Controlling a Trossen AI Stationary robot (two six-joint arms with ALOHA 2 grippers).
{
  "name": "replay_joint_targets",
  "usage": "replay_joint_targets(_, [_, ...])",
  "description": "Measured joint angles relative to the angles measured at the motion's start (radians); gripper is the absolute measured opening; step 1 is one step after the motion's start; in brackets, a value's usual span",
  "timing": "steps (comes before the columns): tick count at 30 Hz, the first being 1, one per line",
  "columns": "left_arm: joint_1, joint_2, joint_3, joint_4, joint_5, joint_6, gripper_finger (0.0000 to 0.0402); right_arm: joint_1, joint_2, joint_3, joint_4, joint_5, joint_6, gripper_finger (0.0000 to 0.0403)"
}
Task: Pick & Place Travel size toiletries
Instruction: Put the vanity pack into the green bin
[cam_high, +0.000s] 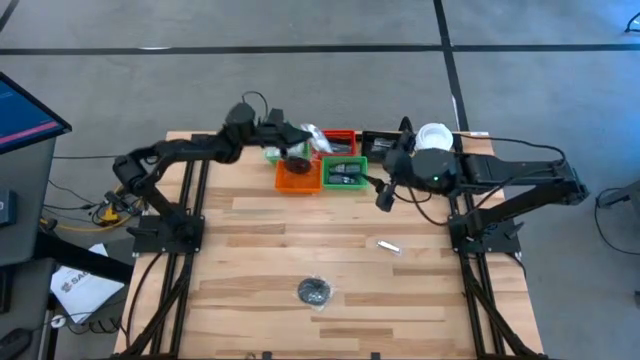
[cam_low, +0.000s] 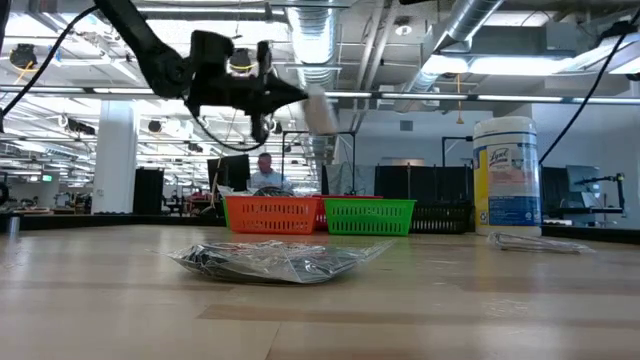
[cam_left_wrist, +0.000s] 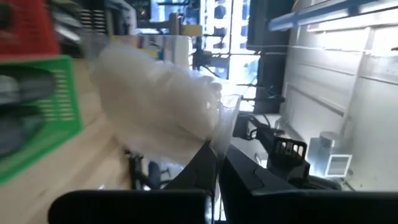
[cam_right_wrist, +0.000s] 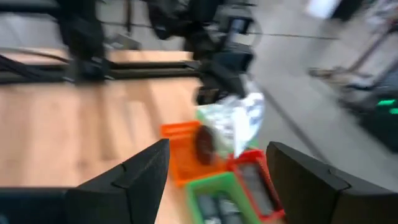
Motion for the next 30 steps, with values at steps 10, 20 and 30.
replay_joint_targets(10, [0.252,0.0,0.169,-0.509,0.272,0.345,0.0,-0.128,0.025,-0.002,0.002,-0.144,0.162,0.0258])
replay_joint_targets(20, [0.271,0.143,0.554,-1.21,0.285,0.865,0.0,-0.242,0.13,0.002,0.168,-0.149,0.23,0.0258])
replay_joint_targets(30, [0.219,0.272,0.801,-1.705,-0.109,1.257,0.0,-0.254,0.199,-0.001,0.196,-0.203,0.269,0.0258])
